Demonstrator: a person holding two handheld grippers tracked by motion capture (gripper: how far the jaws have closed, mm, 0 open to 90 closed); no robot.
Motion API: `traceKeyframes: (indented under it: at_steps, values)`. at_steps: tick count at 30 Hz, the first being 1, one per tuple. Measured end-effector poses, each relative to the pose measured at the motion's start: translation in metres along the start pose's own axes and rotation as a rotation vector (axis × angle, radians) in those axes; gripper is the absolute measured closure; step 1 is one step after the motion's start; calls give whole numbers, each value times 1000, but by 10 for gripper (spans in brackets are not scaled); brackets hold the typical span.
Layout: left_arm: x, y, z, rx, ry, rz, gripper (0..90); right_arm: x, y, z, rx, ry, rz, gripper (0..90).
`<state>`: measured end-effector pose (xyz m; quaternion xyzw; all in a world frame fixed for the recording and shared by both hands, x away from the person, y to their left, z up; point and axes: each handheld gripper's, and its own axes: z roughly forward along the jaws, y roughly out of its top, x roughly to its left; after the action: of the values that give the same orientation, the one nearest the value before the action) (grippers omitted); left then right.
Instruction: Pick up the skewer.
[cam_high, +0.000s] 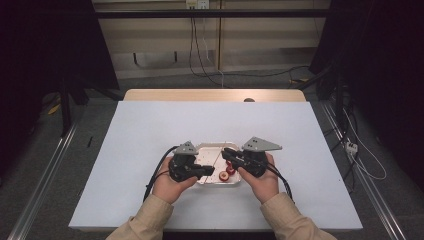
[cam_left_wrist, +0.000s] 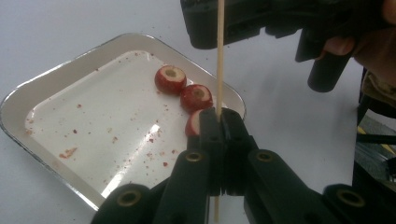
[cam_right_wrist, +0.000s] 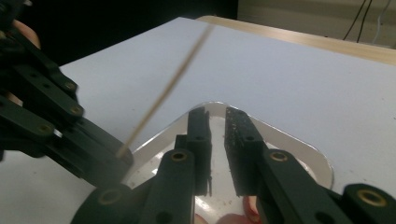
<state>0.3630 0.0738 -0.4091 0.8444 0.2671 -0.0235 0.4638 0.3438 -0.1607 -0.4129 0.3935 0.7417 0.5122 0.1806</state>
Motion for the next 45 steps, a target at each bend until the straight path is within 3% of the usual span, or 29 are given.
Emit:
traceKeyframes:
  at_steps: [2,10,20,32,45]
  values:
    - [1,0,-2,-14,5,-4,894,-3,-3,2,11,-20,-1,730]
    - [5,-1,-10,-23,9,-12,893,-20,-15,12,82,-63,20,647]
    - [11,-4,-13,-16,17,-21,893,-35,-26,22,151,-103,30,607]
    - [13,-5,-14,-18,20,-26,892,-35,-29,28,173,-84,25,632]
    - [14,-5,-15,-20,16,-30,892,-32,-32,36,171,-37,84,618]
